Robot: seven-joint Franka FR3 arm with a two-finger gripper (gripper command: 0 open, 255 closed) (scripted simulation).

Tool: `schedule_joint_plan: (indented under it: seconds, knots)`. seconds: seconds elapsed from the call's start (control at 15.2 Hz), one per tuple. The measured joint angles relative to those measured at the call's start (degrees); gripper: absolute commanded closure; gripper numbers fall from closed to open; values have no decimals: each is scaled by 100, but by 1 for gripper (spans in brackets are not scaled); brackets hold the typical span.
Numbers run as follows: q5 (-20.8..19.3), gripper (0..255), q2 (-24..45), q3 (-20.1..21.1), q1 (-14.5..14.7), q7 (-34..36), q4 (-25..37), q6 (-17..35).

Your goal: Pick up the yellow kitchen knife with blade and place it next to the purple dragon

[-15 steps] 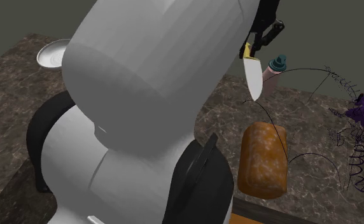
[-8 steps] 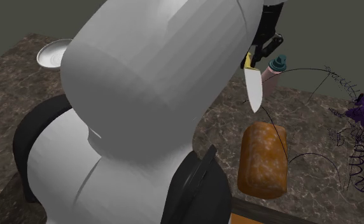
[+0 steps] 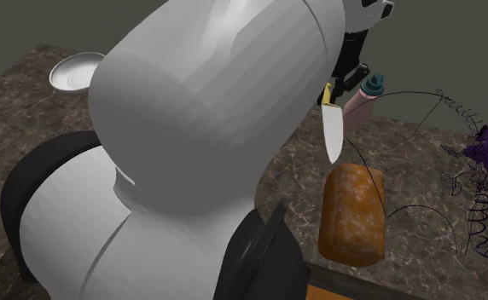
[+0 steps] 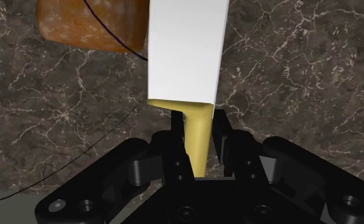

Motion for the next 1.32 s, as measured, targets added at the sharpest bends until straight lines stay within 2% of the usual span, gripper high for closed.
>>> schedule_joint_plan:
  seconds: [1.32]
  knots:
    - [-13,255,20,-4,-13,161,-1503,1523]
